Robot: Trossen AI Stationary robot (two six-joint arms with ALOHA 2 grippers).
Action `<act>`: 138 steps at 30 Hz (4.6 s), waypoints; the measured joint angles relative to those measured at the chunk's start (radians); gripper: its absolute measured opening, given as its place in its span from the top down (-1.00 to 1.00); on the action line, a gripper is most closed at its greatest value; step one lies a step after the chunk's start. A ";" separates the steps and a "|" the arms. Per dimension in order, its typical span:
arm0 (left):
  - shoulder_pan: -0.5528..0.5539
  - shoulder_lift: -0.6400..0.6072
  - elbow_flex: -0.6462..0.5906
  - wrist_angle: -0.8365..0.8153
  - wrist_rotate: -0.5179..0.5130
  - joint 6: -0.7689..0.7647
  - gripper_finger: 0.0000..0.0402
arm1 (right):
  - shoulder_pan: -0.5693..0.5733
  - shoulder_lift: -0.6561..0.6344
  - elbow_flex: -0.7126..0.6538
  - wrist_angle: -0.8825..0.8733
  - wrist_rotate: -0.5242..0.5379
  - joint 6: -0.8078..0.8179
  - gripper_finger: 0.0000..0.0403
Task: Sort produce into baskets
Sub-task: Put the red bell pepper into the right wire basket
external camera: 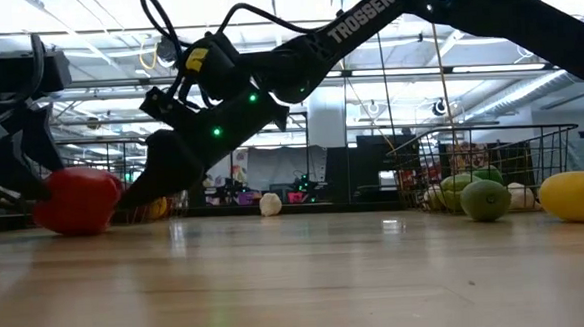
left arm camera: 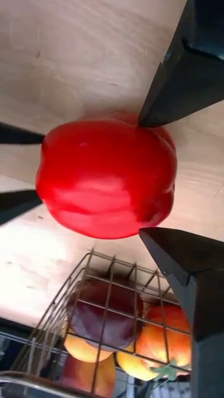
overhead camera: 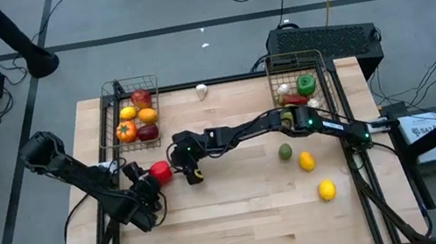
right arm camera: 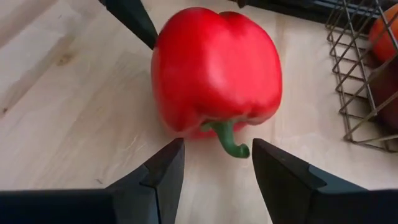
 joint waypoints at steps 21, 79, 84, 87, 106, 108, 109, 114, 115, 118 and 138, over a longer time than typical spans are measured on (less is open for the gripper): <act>0.005 0.000 0.000 0.004 -0.014 0.088 -0.40 | 0.000 0.004 0.000 0.020 0.001 -0.021 0.59; 0.059 -0.003 0.114 -0.347 0.111 -0.407 0.10 | -0.023 0.005 0.000 0.080 0.024 0.233 0.31; 0.113 -0.003 0.044 -0.256 0.117 -0.351 0.18 | -0.023 0.009 0.000 0.085 0.020 0.242 0.31; 0.123 -0.003 0.029 -0.245 0.119 -0.352 0.19 | -0.023 0.019 0.000 0.094 -0.009 0.257 0.31; 0.122 -0.003 0.028 -0.158 0.096 -0.271 0.20 | -0.047 0.030 0.000 0.074 -0.083 0.336 0.34; 0.122 -0.003 0.028 -0.158 0.090 -0.271 0.20 | -0.045 0.030 0.000 0.075 -0.085 0.328 0.39; 0.122 -0.003 0.028 -0.159 0.085 -0.270 0.20 | -0.045 0.030 0.000 0.077 -0.086 0.324 0.43; 0.122 -0.003 0.028 -0.159 0.075 -0.271 0.20 | -0.045 0.030 0.000 0.080 -0.132 0.319 0.65; 0.122 -0.003 0.028 -0.159 0.074 -0.271 0.20 | -0.045 0.030 0.000 0.080 -0.132 0.318 0.69; 0.122 -0.003 0.028 -0.158 0.074 -0.271 0.20 | -0.045 0.030 0.000 0.082 -0.132 0.317 0.81; 0.122 -0.003 0.028 -0.156 0.074 -0.271 0.20 | -0.045 0.030 0.000 0.075 -0.131 0.338 0.36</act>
